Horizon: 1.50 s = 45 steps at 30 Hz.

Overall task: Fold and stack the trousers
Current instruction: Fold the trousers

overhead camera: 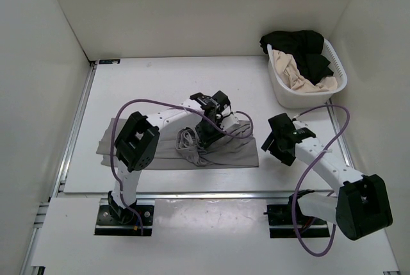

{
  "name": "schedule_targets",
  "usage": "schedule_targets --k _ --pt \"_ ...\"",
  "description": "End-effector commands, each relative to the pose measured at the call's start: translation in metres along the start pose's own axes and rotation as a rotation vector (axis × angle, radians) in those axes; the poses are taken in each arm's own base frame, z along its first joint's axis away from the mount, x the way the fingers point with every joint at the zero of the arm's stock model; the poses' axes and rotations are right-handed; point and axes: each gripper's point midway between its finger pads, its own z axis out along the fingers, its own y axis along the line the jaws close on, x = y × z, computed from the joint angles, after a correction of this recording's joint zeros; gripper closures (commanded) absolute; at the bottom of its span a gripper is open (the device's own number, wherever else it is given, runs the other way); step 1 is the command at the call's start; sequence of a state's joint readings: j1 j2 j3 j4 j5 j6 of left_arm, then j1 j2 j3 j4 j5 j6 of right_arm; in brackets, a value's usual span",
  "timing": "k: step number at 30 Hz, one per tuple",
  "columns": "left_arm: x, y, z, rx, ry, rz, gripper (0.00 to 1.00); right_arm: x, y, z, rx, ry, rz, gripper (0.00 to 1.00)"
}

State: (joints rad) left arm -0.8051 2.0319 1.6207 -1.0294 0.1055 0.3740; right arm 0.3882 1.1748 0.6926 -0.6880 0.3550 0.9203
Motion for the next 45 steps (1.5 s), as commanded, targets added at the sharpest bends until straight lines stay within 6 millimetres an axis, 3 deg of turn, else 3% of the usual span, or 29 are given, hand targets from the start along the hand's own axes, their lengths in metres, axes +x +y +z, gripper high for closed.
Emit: schedule_targets --k 1,3,6,8,10,12,18,21,22,24,27,28,31,33,38,41,45 --pt "-0.019 0.003 -0.02 -0.05 -0.091 -0.002 0.52 0.004 -0.003 -0.003 -0.018 0.0 0.024 0.23" --pt "-0.02 0.005 -0.028 -0.068 -0.107 0.022 0.55 0.004 -0.003 -0.003 -0.018 0.0 0.024 0.23" --pt "-0.003 0.004 -0.022 -0.077 -0.061 0.032 0.7 0.008 -0.004 -0.002 -0.013 0.008 0.024 0.23" --pt "0.009 0.0 -0.017 -0.067 -0.034 0.029 0.7 0.013 -0.002 -0.001 -0.024 0.018 0.012 0.21" --pt "0.005 -0.007 -0.021 -0.027 -0.062 0.032 0.69 0.013 0.003 -0.001 -0.042 0.012 0.002 0.21" --pt "0.004 -0.009 -0.02 -0.017 -0.066 0.032 0.6 0.014 0.008 -0.002 -0.056 0.008 0.002 0.2" --pt "0.008 -0.012 -0.012 0.004 -0.045 0.03 0.56 0.022 0.009 -0.003 -0.052 0.023 -0.019 0.2" --pt "0.014 -0.012 -0.008 -0.001 -0.03 0.028 0.82 0.022 0.01 -0.003 -0.052 0.017 -0.009 0.2" --pt "0.014 -0.01 -0.008 -0.01 -0.026 0.037 0.86 0.024 0.011 -0.004 -0.055 0.018 -0.017 0.2" --pt "0.017 -0.01 -0.014 -0.011 -0.029 0.063 0.86 0.025 0.01 -0.004 -0.048 0.023 -0.009 0.2" --pt "0.023 -0.01 -0.042 -0.05 -0.057 0.097 0.86 0.029 0.009 -0.003 -0.044 0.029 -0.011 0.2" --pt "0.022 -0.012 -0.063 -0.069 -0.099 0.102 0.86 0.028 0.007 -0.004 -0.04 0.021 -0.011 0.2" --pt "0.041 -0.012 -0.085 -0.079 -0.105 0.109 0.86 0.031 0.006 -0.004 -0.043 0.022 -0.01 0.2" --pt "0.053 -0.016 -0.086 -0.054 -0.093 0.106 0.86 0.033 0.003 -0.003 -0.036 0.027 -0.012 0.2" --pt "0.114 -0.044 -0.056 0.06 0.048 0.084 0.86 0.035 0.004 -0.003 -0.039 0.028 -0.021 0.2" --pt "0.14 -0.037 -0.042 0.033 0.085 0.062 0.86 0.035 0.004 -0.003 -0.039 0.028 -0.021 0.2" --pt "0.157 -0.016 -0.034 -0.014 0.094 0.026 0.86 0.036 0.005 -0.004 -0.043 0.029 -0.029 0.2"
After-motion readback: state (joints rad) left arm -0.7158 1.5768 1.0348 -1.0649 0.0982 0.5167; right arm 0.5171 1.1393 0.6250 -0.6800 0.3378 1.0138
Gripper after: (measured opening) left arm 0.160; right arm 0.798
